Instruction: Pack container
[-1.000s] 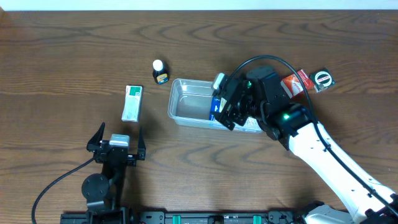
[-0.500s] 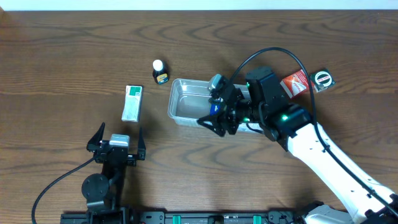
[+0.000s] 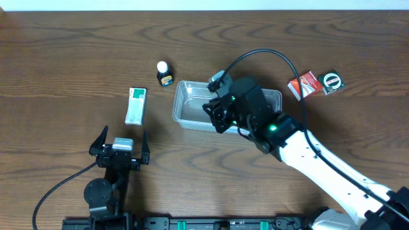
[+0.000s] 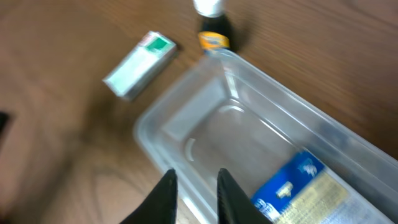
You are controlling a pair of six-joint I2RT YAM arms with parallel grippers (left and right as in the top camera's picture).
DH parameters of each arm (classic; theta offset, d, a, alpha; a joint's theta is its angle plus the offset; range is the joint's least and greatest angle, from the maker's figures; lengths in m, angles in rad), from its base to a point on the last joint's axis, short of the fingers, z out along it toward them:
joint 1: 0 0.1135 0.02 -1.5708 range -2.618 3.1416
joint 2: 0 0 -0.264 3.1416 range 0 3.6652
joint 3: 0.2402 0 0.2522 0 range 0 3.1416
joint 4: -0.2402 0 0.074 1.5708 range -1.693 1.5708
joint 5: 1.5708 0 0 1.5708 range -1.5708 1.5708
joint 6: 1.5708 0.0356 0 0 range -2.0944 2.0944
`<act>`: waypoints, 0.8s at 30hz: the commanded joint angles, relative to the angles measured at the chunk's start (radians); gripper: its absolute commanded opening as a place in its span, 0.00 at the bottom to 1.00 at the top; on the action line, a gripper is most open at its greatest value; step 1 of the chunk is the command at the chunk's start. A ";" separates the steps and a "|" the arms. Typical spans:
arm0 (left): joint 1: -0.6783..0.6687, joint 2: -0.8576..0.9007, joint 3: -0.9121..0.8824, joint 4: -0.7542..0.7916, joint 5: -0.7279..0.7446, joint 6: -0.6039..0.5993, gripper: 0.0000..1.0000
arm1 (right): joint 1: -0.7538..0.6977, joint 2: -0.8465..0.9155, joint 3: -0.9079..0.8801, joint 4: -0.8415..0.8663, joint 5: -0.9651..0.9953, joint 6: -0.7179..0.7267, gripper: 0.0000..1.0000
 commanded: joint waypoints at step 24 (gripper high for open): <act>0.004 -0.005 -0.020 -0.030 0.005 -0.013 0.98 | -0.240 -0.119 0.012 -0.208 0.207 0.234 0.78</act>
